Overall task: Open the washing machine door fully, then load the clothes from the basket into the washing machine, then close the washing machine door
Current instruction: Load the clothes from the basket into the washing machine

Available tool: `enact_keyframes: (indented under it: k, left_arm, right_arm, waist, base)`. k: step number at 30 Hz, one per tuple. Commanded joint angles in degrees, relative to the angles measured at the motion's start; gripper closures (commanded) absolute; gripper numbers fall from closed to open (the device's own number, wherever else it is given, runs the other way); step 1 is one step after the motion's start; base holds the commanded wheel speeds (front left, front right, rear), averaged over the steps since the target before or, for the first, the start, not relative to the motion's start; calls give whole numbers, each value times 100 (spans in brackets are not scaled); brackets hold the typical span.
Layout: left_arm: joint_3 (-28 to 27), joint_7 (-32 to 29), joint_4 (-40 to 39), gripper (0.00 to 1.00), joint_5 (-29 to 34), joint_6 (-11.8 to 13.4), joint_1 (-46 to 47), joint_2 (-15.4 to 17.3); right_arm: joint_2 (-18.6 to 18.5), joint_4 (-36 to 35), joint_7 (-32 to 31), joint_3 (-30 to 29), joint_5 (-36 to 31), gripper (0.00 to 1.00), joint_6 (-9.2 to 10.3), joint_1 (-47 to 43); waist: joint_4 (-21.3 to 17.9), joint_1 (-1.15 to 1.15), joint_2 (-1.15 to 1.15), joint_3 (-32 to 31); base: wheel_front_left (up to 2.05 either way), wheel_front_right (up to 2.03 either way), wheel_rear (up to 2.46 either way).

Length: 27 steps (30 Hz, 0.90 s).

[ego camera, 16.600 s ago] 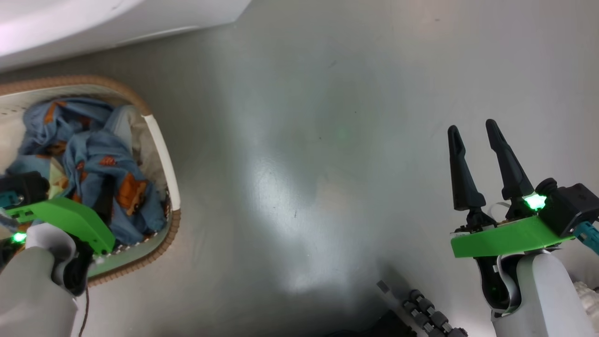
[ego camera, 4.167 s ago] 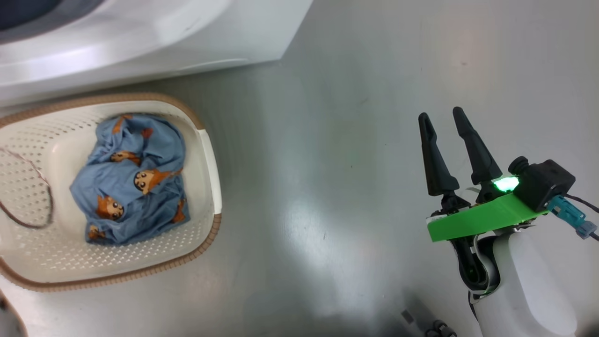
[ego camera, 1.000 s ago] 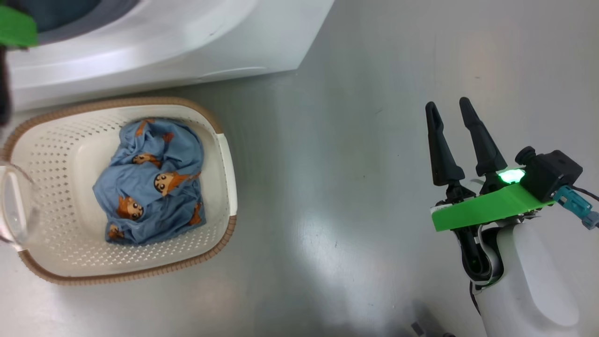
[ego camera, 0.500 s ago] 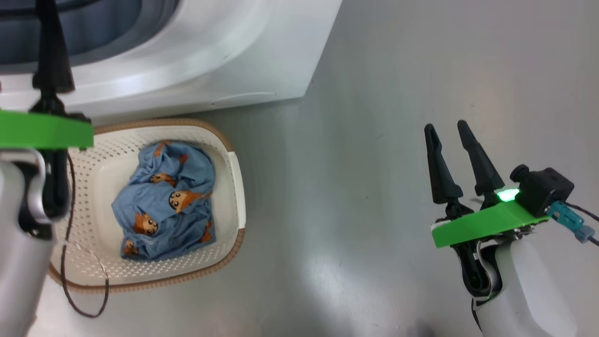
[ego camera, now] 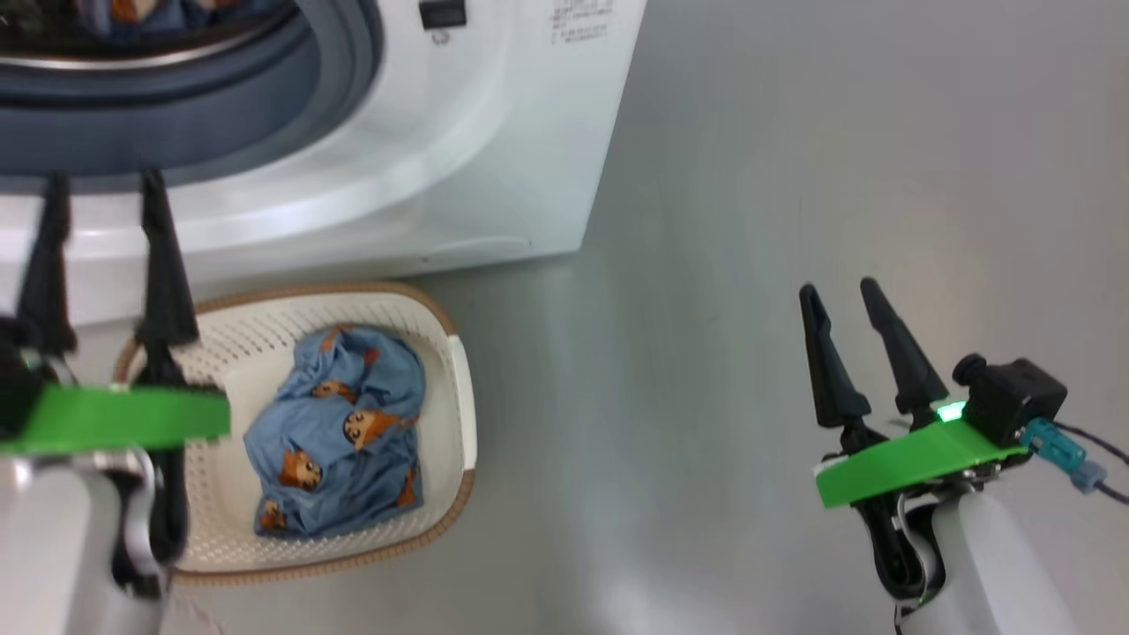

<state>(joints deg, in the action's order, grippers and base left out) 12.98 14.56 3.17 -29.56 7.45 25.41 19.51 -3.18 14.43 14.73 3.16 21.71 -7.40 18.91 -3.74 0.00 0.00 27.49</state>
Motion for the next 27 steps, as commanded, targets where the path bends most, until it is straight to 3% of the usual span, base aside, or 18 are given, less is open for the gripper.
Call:
enact_keyframes:
  k: [1, 15, 27]
  left_arm:
    - [-272, 43, -171, 0, 137, -40, -173, 154]
    - [-1029, 43, -432, 0, 1206, -132, -2132, -679]
    - [-1455, 43, -368, 0, 1832, -391, -3071, -1339]
  right_arm:
    - [30, -90, 27, 127, -52, 0, -9, -189]
    - [30, -134, 27, 224, -534, 0, -9, -677]
    - [30, -228, 27, 178, -728, 0, -9, -1102]
  waist:
    - [-4, 0, 0, -315]
    - [-173, 0, 0, -1406]
    - [-194, 0, 0, -2067]
  base:
    - [0, 0, 0]
    - [0, 0, 0]
    - [0, 0, 0]
